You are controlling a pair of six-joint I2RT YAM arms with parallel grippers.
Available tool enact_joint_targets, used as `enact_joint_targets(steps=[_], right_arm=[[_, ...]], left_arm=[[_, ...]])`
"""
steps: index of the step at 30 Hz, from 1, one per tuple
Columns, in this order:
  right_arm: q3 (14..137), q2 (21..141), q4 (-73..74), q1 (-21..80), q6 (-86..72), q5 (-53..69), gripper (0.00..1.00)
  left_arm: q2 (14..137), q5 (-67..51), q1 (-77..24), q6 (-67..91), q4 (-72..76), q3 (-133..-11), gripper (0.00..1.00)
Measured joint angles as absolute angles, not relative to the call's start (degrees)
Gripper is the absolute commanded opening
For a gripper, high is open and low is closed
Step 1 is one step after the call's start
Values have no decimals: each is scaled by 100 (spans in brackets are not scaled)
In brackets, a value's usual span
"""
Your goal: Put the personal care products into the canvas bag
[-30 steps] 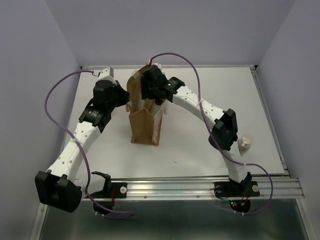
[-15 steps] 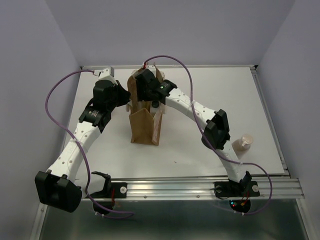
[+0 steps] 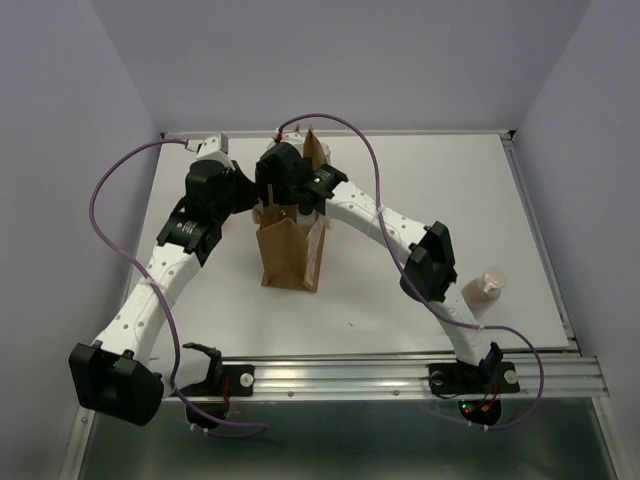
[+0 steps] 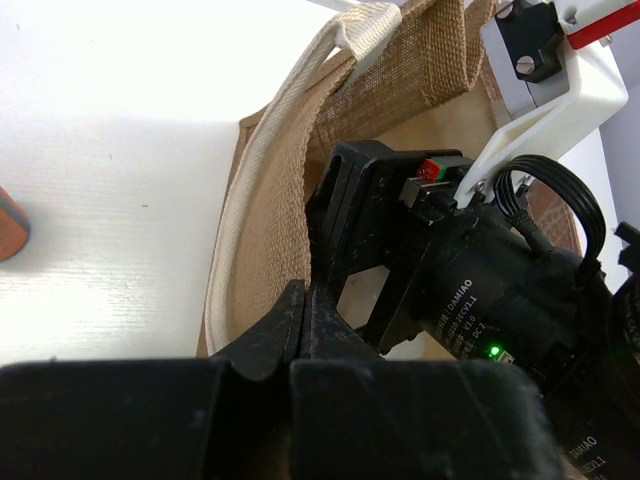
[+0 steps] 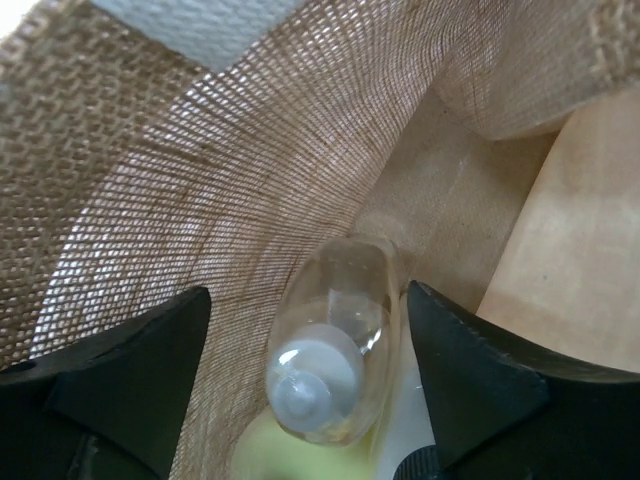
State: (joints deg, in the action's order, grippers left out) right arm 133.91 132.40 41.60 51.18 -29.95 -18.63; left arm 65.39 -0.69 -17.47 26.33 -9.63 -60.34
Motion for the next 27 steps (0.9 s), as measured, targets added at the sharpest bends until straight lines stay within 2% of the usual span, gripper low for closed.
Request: enact_joint_targets(steps=[6, 7, 8, 21, 27], right_arm=[[13391, 13233, 4150, 5111, -2961, -1826, 91], [13391, 13233, 4150, 5109, -2952, -1826, 98], [13391, 13225, 4154, 5109, -2932, -1828, 100], [13375, 12774, 4425, 5046, -1933, -2469, 100], [13382, 11207, 3964, 4899, -1835, -2259, 100]], left_arm=[[6528, -32, -1726, 2611, -974, -6034, 0], [6528, -25, -1726, 2606, -976, -6034, 0], [6528, -19, -1726, 2604, -978, -6034, 0], [6504, -281, -1824, 2624, -906, -6031, 0], [6558, -117, -1791, 2628, -919, -6031, 0]])
